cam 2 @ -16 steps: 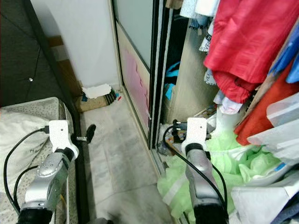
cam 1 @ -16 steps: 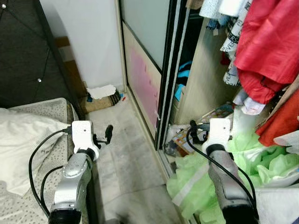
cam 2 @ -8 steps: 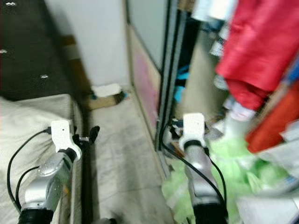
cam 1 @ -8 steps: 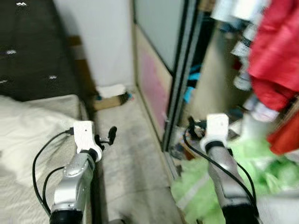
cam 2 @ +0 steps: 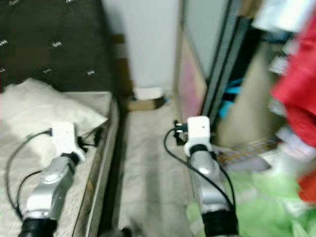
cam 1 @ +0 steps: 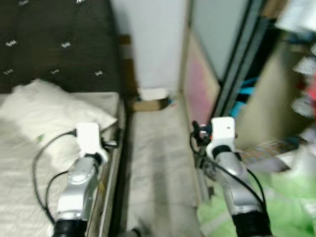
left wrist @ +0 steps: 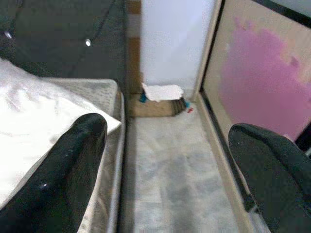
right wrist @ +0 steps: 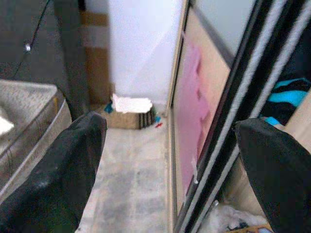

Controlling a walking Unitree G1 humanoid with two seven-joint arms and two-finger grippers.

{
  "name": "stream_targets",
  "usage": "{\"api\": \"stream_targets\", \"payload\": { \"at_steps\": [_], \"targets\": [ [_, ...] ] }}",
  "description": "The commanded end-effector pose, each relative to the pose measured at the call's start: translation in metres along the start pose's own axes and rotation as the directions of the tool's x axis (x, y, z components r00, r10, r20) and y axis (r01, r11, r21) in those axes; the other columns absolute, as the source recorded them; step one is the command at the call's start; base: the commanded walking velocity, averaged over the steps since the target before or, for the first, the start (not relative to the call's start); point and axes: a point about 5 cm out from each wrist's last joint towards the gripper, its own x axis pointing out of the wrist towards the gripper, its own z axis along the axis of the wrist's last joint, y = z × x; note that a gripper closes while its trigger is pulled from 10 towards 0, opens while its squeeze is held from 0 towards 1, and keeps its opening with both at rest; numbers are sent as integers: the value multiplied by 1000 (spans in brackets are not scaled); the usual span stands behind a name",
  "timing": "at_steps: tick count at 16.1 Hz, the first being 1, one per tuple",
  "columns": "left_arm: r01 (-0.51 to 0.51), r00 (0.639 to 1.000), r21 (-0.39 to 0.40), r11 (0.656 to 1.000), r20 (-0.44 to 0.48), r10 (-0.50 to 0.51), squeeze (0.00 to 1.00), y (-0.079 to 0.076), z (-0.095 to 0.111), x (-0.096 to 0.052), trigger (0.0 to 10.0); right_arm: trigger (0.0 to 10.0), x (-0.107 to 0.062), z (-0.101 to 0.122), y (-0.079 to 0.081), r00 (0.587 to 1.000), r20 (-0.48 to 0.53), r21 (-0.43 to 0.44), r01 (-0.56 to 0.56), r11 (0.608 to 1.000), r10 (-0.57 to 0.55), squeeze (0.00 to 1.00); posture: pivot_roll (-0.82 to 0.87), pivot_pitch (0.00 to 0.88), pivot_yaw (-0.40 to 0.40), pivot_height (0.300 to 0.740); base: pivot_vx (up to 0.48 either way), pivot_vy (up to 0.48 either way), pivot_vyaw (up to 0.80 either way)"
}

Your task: Clean up the room

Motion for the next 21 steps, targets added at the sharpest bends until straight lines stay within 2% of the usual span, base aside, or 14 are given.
{"api": "stream_targets", "payload": {
  "at_steps": [1, 7, 9, 17, 21],
  "targets": [
    [-3, 1000, 8, 1000, 0, 3, 0, 5, 1, 0, 10000, 10000, 2, 4, 7, 1000, 13, 18, -19, 1000, 19, 0, -25, 0, 5, 740, 0, 0, 800],
    [-19, 999, 22, 1000, 29, 18, 0, -2, 3, 3, 10000, 10000, 3, 7, 6, 999, 28, 18, -35, 999, 35, 0, -31, 0, 7, 740, 0, 0, 800],
    [-12, 999, 24, 1000, 50, 11, 0, -1, 4, 1, 10000, 10000, 5, 13, 16, 993, 59, 14, -98, 995, 97, 0, -27, 0, 2, 740, 0, 0, 800],
    [-25, 998, 20, 999, 62, 24, 0, -3, 3, 3, 10000, 10000, 7, 14, 16, 992, 68, 14, -106, 994, 105, 0, -36, 0, 2, 740, 0, 0, 800],
    [-14, 997, 26, 1000, 70, 12, 0, -6, 6, 5, 10000, 10000, 10, 18, 23, 991, 80, 27, -114, 993, 111, 0, -36, 0, 9, 740, 0, 0, 800]
  ]
}}
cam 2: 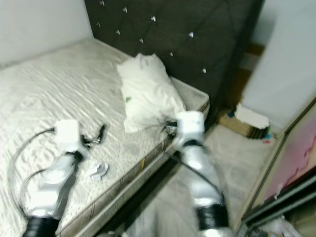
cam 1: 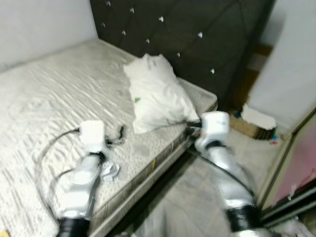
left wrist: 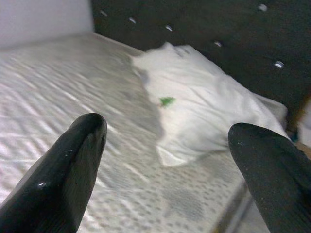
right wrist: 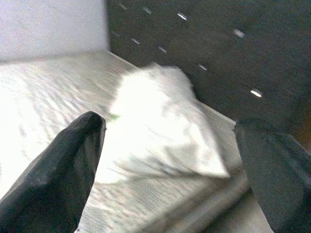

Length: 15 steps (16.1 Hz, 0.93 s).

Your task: Clean up the room

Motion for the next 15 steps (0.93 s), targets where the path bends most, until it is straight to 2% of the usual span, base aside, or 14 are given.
{"api": "stream_targets", "payload": {
  "at_steps": [1, 3, 5, 8, 10, 15],
  "targets": [
    [19, 1000, 6, 1000, 15, -19, 0, -7, 4, 2, 10000, 10000, 0, -1, -8, 1000, -7, -16, 20, 1000, -20, 0, -33, 0, 7, 740, 0, 0, 800],
    [35, 998, 33, 999, 54, -37, 0, -11, 14, 4, 10000, 10000, 4, 9, -1, 1000, 24, -13, -3, 1000, 3, 0, -16, 1, 17, 740, 0, 0, 800],
    [29, 998, 39, 999, 50, -31, 0, -7, 13, 1, 10000, 10000, 4, 8, 4, 1000, 25, -11, -6, 1000, 6, 0, -17, 0, 19, 740, 0, 0, 800],
    [25, 999, 21, 999, 44, -26, 0, -7, 11, 1, 10000, 10000, 2, 3, 4, 1000, 8, 0, -3, 1000, 3, 0, -18, 0, 17, 740, 0, 0, 800],
    [-3, 999, 52, 999, 44, 1, 0, -7, 9, 0, 10000, 10000, 0, 1, 1, 1000, 2, -1, 2, 1000, -2, 0, -25, 0, 13, 740, 0, 0, 800],
    [19, 998, 43, 999, 54, -22, 0, -8, 7, -4, 10000, 10000, -3, -2, -5, 1000, -8, 13, 10, 1000, -9, 0, -23, 4, 3, 740, 0, 0, 798]
  ]
}}
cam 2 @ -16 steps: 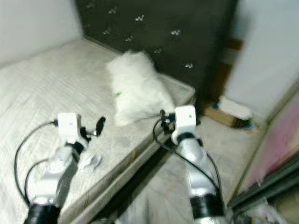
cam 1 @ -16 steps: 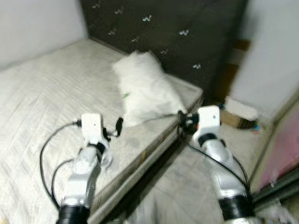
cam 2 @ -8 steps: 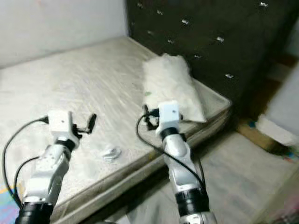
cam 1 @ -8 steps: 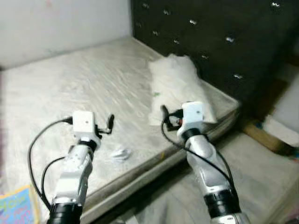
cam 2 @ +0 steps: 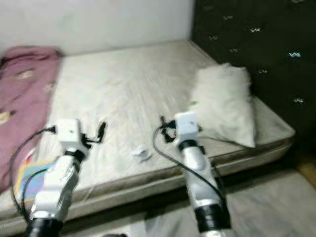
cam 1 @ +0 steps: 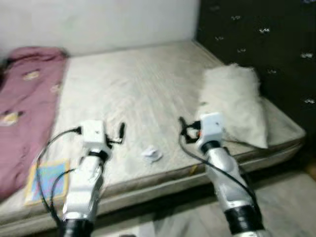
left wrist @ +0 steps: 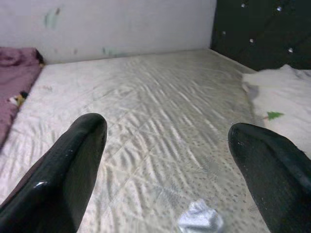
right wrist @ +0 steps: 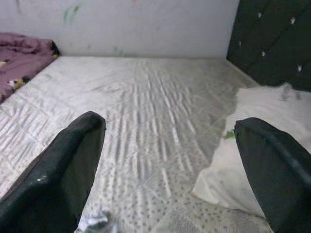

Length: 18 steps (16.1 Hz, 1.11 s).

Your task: Clean up the room

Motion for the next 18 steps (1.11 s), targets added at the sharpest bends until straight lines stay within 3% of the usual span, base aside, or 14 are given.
{"api": "stream_targets", "payload": {
  "at_steps": [1, 5, 15, 18],
  "targets": [
    [0, 1000, 1, 1000, 10, 0, 0, 8, 3, -2, 10000, 10000, 2, 8, 9, 999, 30, 42, -29, 999, 28, 0, -22, 6, 0, 740, 0, 0, 0],
    [38, 999, -19, 999, 23, -37, 0, 3, 5, -3, 10000, 10000, 5, 8, 9, 999, 30, 40, -35, 999, 34, 0, -14, 7, -3, 740, 0, 0, 0],
    [67, 997, -30, 997, 28, -66, 0, 1, 5, -4, 10000, 10000, 8, 9, 9, 999, 35, 38, -39, 999, 38, 0, -11, 0, -8, 740, 336, 0, 0],
    [26, 1000, -43, 999, 13, -25, 0, 2, 3, -2, 10000, 10000, 9, 9, 8, 999, 32, 37, -37, 999, 36, 0, -10, 0, -10, 740, 102, 0, 0]
  ]
}}
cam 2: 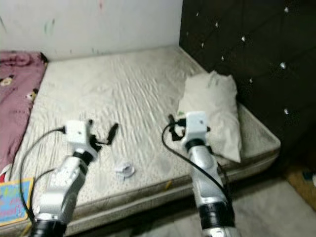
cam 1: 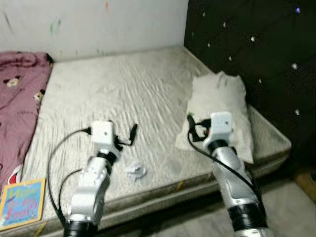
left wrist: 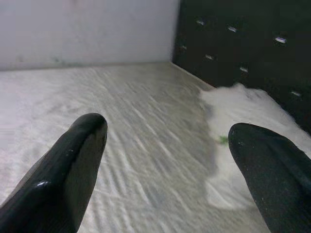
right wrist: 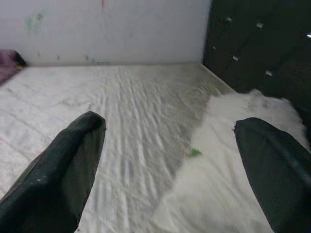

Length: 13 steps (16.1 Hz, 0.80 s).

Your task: Clean up the room

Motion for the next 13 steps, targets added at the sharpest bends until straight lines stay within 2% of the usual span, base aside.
{"api": "stream_targets", "payload": {
  "at_steps": [1, 3, 6, 9, 11, 13],
  "targets": [
    [-49, 999, 16, 999, -24, 49, 0, 10, -3, -2, 10000, 10000, 2, 1, 10, 999, 6, 7, -35, 999, 35, 0, -9, 0, -10, 740, 0, 0, 0],
    [-49, 998, 19, 999, -26, 50, 0, 10, -4, -2, 10000, 10000, 1, 0, 10, 999, 4, 29, -33, 999, 33, 0, -7, 0, -10, 740, 0, 0, 0],
    [-71, 997, 28, 997, -33, 72, 0, 12, -4, -1, 10000, 10000, 2, 0, 12, 999, 7, 0, -42, 999, 42, 0, 3, 0, -7, 740, 0, 0, 0],
    [-77, 997, 32, 997, -25, 77, 0, 14, -1, 0, 10000, 10000, 3, -1, 13, 1000, 6, 27, -30, 999, 30, 0, 37, 3, -12, 740, 0, 0, 0],
    [-95, 995, 28, 995, -26, 96, 0, 15, -3, -2, 10000, 10000, 1, -3, 14, 999, 0, 9, -48, 999, 48, 0, 39, 1, -22, 740, 0, 0, 0],
    [-108, 994, 25, 994, -26, 109, 0, 14, -3, -3, 10000, 10000, 3, -2, 14, 999, 2, -9, -53, 999, 53, 0, 33, 1, -35, 740, 0, 0, 800]
  ]
}}
